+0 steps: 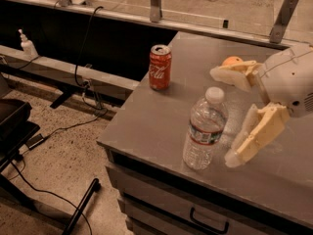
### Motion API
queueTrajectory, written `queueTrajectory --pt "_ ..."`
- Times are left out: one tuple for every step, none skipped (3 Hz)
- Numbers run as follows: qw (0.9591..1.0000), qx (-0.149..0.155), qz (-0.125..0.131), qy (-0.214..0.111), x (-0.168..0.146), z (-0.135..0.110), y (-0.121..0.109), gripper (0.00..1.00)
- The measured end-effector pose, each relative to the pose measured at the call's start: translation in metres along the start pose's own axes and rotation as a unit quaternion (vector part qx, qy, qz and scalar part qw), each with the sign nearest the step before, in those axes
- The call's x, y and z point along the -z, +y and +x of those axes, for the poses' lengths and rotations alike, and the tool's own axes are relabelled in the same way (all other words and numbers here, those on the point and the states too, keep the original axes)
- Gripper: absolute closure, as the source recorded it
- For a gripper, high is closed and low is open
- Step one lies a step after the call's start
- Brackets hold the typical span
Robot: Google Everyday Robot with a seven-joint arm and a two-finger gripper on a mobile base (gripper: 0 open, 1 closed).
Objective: Move water bottle near coke can
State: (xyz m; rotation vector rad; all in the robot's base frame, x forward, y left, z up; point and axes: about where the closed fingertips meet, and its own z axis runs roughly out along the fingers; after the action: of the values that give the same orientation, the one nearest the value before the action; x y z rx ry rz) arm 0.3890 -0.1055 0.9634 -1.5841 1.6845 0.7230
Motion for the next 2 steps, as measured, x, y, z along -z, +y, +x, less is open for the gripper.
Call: queueTrajectory --pt "0.9999 0.009 0.005 -0.002 -0.0038 -0.0032 -0.0012 0.0" --pt "0.9999 0.012 0.005 -0.001 -0.0047 -0.0063 0.0002 0.28"
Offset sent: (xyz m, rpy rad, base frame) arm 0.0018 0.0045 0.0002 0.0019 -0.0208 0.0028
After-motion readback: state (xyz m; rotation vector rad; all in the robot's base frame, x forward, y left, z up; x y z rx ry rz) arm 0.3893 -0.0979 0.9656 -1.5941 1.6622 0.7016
